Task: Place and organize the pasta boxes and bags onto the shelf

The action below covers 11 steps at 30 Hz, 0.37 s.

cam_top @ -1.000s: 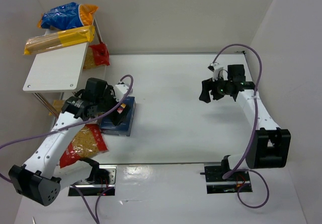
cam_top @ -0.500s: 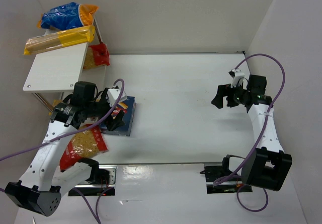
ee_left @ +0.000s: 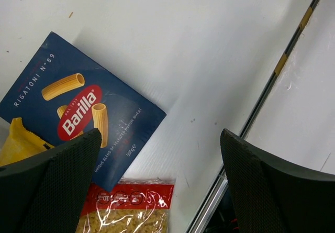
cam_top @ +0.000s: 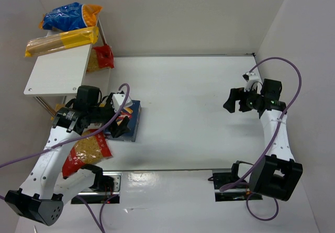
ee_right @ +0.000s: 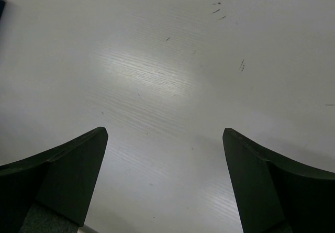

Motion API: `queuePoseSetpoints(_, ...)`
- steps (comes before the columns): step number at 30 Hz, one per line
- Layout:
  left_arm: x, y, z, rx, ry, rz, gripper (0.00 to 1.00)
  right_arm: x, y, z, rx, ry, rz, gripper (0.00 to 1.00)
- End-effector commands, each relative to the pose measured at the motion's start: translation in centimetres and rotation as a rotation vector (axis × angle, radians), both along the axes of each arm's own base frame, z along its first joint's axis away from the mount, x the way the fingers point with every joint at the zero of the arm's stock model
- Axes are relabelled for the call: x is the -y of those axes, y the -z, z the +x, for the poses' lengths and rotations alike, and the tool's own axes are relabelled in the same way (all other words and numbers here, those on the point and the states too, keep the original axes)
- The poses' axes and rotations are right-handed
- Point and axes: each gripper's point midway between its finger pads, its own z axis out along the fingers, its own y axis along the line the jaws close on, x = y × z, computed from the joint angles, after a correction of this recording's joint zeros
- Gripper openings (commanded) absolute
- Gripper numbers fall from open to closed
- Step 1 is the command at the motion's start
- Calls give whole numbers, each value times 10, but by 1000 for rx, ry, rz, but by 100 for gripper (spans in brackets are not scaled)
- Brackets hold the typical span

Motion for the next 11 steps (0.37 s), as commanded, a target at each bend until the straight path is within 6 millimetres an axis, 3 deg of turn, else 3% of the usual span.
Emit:
queuePoseSetpoints(1,4,-3,-4,14,41,-22,100,1,-11,-1,47,-1,1,99)
queuePoseSetpoints(11,4,0,-4,-4,41,-18,100,1,-13,-2,59,-6,-8,99)
